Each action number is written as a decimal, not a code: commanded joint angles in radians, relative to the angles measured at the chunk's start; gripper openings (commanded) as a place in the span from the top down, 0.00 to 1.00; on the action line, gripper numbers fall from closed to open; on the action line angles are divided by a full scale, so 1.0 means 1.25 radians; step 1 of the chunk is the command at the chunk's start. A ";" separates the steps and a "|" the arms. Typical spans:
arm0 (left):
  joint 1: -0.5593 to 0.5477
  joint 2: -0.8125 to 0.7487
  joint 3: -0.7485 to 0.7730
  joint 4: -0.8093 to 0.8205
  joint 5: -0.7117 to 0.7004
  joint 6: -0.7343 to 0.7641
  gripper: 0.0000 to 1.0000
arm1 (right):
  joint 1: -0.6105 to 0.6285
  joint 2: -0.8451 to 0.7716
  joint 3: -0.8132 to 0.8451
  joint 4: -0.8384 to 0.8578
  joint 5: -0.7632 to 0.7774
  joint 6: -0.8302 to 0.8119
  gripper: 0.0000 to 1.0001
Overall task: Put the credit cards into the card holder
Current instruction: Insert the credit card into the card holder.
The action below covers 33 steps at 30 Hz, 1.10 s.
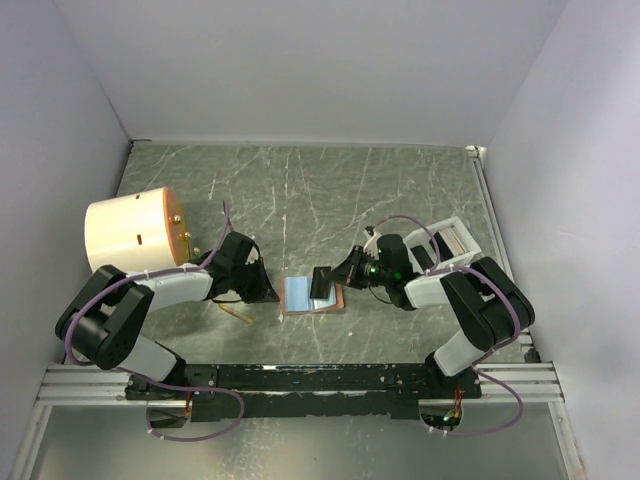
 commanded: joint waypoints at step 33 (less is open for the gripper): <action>0.005 0.002 -0.030 0.027 -0.013 -0.004 0.91 | 0.044 0.083 -0.012 0.020 -0.025 -0.029 1.00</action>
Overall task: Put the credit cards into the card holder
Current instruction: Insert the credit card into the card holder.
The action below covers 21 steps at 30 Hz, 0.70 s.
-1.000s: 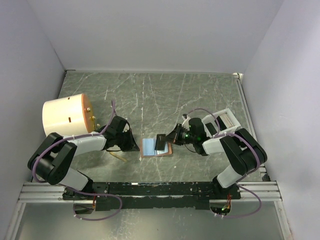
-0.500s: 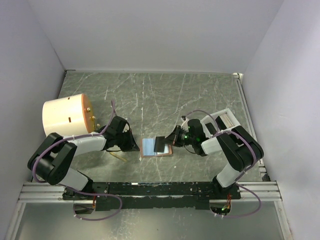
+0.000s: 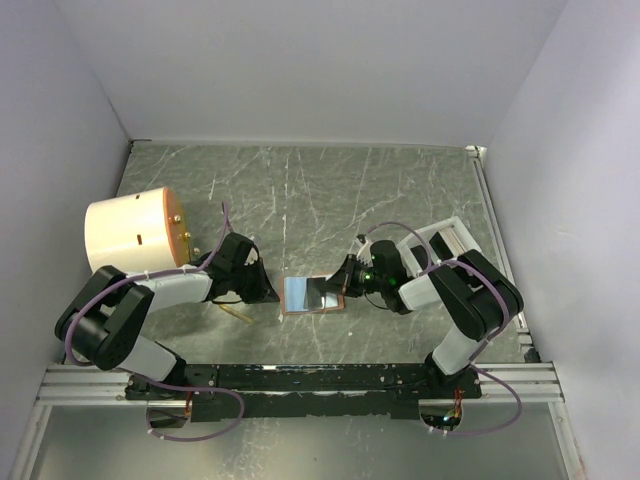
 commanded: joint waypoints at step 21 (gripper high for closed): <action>0.004 0.004 -0.015 0.006 -0.008 0.001 0.91 | 0.018 0.057 0.088 -0.138 0.003 -0.069 1.00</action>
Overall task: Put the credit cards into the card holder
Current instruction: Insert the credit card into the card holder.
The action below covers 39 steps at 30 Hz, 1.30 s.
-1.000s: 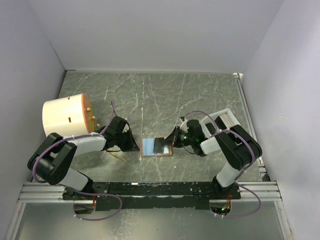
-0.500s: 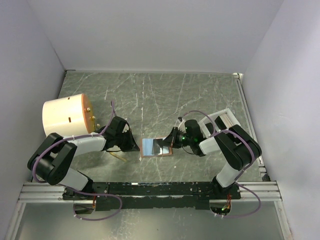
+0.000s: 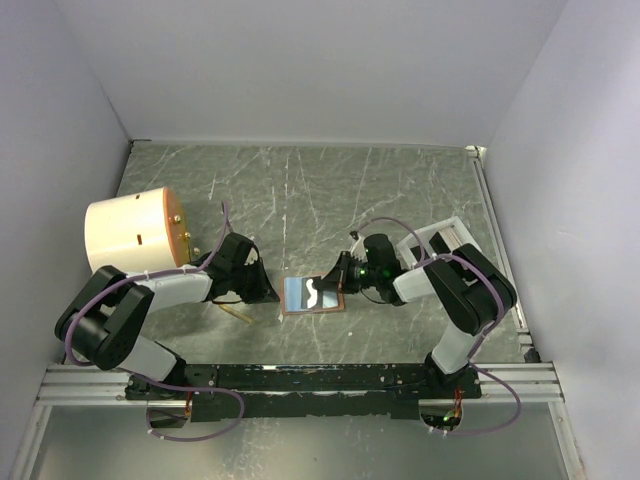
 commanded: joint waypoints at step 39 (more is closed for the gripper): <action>0.003 0.007 -0.018 0.017 0.018 0.000 0.91 | 0.099 -0.069 0.128 -0.319 0.123 -0.051 0.49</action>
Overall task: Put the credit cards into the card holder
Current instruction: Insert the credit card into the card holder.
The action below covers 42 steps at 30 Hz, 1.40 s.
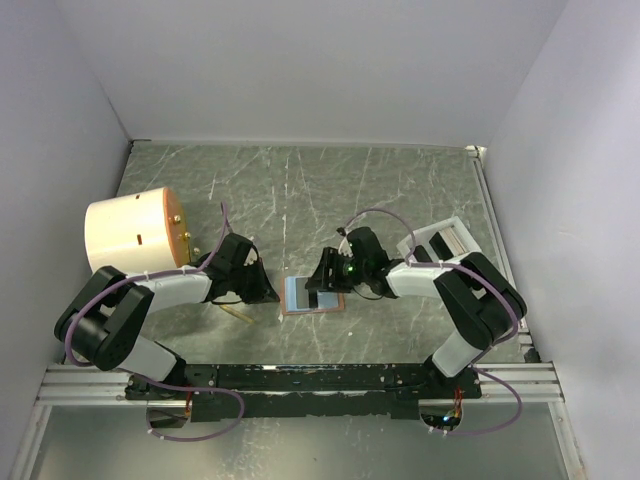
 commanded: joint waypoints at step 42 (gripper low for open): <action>0.003 0.011 -0.001 0.004 0.015 0.015 0.90 | 0.070 0.001 0.018 -0.011 0.045 0.018 0.74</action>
